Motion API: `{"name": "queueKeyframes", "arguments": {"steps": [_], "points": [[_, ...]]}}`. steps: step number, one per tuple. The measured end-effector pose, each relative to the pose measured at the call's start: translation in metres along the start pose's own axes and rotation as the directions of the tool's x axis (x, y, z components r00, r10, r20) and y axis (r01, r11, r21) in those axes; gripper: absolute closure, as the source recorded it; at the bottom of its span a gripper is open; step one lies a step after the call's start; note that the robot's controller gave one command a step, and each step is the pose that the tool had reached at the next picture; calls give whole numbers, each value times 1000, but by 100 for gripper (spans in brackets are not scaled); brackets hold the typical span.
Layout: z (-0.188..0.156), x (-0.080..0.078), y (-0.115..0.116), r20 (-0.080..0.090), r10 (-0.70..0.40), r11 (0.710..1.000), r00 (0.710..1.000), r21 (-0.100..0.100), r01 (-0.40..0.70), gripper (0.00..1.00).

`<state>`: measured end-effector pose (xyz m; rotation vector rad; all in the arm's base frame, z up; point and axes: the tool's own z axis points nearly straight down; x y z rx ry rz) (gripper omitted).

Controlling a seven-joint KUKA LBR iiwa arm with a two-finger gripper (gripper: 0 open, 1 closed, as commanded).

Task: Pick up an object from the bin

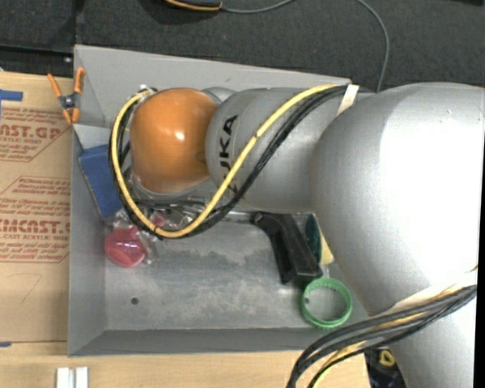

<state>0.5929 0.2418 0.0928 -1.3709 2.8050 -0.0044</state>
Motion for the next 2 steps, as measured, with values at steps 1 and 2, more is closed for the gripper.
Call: {"name": "queueKeyframes", "arguments": {"steps": [1, 2], "points": [[-22, -1, 0, 1, 0, 1000, 1000, 0, 0, 100], [-45, -1, 0, 2, 0, 1000, 1000, 1, 0, 100]]}}
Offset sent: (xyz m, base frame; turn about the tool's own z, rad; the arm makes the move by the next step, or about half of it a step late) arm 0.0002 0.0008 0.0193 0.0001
